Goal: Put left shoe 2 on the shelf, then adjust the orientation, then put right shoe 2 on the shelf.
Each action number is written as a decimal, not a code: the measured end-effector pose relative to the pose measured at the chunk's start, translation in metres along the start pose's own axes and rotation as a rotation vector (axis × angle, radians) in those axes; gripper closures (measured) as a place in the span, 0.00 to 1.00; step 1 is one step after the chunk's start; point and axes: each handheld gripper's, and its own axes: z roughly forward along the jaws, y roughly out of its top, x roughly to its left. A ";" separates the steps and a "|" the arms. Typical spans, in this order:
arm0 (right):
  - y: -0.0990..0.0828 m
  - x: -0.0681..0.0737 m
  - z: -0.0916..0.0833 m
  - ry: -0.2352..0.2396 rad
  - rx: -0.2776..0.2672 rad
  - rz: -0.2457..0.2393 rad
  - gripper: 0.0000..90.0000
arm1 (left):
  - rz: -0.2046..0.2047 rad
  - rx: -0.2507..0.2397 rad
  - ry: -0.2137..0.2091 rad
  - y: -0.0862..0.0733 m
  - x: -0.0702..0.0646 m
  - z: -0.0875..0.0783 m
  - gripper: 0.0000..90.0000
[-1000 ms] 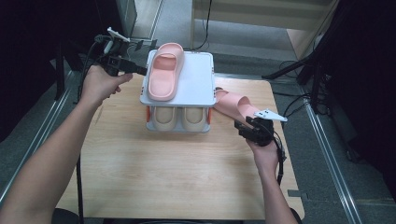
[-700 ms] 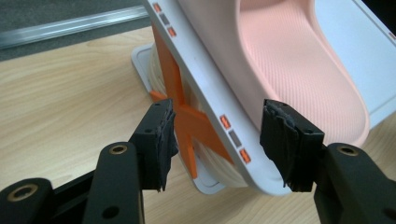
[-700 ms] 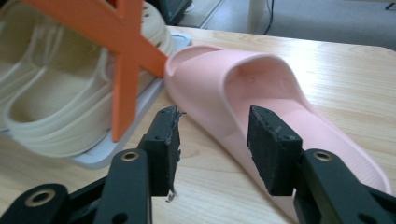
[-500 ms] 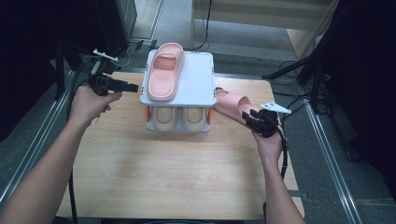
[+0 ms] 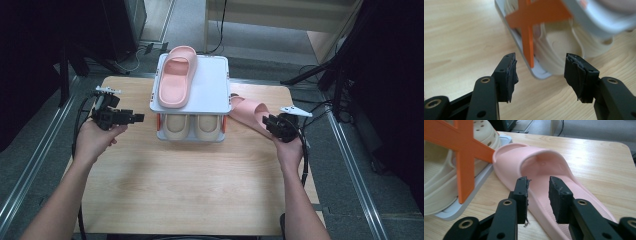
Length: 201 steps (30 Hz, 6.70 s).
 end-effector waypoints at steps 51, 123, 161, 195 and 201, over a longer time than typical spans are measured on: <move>-0.006 -0.006 0.059 -0.006 0.144 -0.020 1.00 | 0.048 0.015 0.018 -0.064 -0.008 0.010 0.49; 0.001 0.002 0.022 -0.031 -0.013 0.080 0.54 | 0.036 0.017 -0.022 -0.053 0.002 0.016 0.48; -0.013 0.005 0.064 -0.074 0.076 0.052 0.70 | 0.012 0.026 0.004 -0.067 0.008 0.011 0.48; 0.011 0.000 0.046 -0.086 0.123 0.093 0.93 | 0.010 0.037 -0.005 -0.065 0.010 0.015 0.48; 0.022 0.003 0.042 -0.106 0.160 0.053 0.93 | 0.005 0.032 -0.013 -0.063 0.008 0.017 0.48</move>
